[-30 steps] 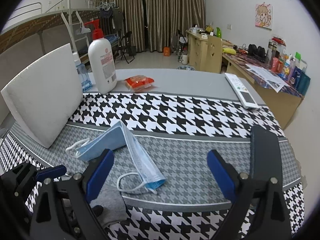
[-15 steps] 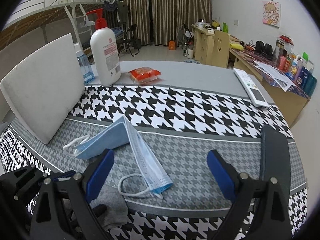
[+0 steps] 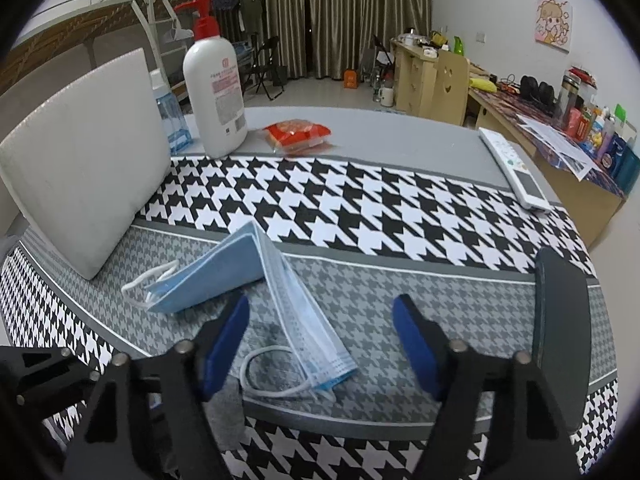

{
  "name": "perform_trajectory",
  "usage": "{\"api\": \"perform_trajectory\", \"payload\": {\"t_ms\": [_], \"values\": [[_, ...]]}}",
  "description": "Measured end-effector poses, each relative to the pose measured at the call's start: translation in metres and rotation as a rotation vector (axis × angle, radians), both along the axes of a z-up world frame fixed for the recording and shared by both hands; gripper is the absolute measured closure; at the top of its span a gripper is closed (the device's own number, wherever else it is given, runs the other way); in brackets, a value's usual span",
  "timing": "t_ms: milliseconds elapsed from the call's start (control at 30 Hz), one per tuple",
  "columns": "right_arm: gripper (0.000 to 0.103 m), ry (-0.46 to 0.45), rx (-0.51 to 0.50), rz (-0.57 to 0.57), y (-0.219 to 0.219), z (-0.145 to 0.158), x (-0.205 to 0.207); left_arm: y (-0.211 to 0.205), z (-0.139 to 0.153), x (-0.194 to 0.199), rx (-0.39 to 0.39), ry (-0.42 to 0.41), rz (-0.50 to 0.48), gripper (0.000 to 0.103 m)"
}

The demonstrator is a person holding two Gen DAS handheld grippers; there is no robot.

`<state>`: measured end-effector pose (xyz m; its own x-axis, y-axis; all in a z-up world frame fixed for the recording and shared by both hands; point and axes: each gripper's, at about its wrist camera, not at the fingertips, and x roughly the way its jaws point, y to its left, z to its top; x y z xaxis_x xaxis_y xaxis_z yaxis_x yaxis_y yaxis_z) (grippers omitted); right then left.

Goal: Organize soft objects
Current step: 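Close the left gripper on the grey sock while the right grips the blue mask, then lift and carry the sock in the left and mask in the right to the foam box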

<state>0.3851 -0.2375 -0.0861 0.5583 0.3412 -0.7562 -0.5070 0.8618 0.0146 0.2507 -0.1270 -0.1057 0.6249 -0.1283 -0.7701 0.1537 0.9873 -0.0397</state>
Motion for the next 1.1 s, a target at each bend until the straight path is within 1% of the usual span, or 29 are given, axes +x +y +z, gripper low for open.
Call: {"api": "perform_trajectory", "payload": {"t_ms": [33, 67, 133, 167, 267, 333, 367, 500, 700, 1100], "values": [[0.041, 0.006, -0.003, 0.005, 0.001, -0.001, 0.0, 0.002, 0.001, -0.002, -0.004, -0.005, -0.001, 0.084], [0.044, 0.009, -0.007, 0.008, 0.002, -0.002, 0.0, 0.003, 0.002, -0.003, -0.006, -0.012, 0.002, 0.084], [0.058, 0.021, -0.014, 0.014, 0.004, -0.005, 0.001, 0.007, 0.006, -0.005, -0.002, -0.025, 0.009, 0.084], [0.062, 0.029, -0.017, 0.018, 0.006, -0.007, 0.001, 0.01, 0.007, -0.006, -0.005, -0.031, 0.012, 0.084], [0.078, 0.047, -0.032, 0.016, 0.007, -0.011, 0.003, 0.018, 0.011, -0.01, -0.006, -0.042, 0.024, 0.084], [0.09, 0.046, -0.026, 0.011, 0.006, -0.01, 0.002, 0.023, 0.013, -0.012, -0.01, -0.05, 0.033, 0.084], [0.093, 0.042, -0.021, 0.008, 0.005, -0.008, 0.001, 0.026, 0.014, -0.013, -0.012, -0.054, 0.037, 0.084], [0.097, 0.042, 0.009, -0.015, 0.0, -0.002, 0.001, 0.037, 0.021, -0.019, -0.015, -0.068, 0.05, 0.084], [0.097, 0.024, 0.049, -0.027, 0.0, 0.01, -0.005, 0.05, 0.036, -0.031, -0.005, -0.116, 0.071, 0.084], [0.097, -0.045, 0.109, -0.036, 0.001, 0.038, -0.03, 0.073, 0.054, -0.046, -0.013, -0.173, 0.115, 0.084]]}}
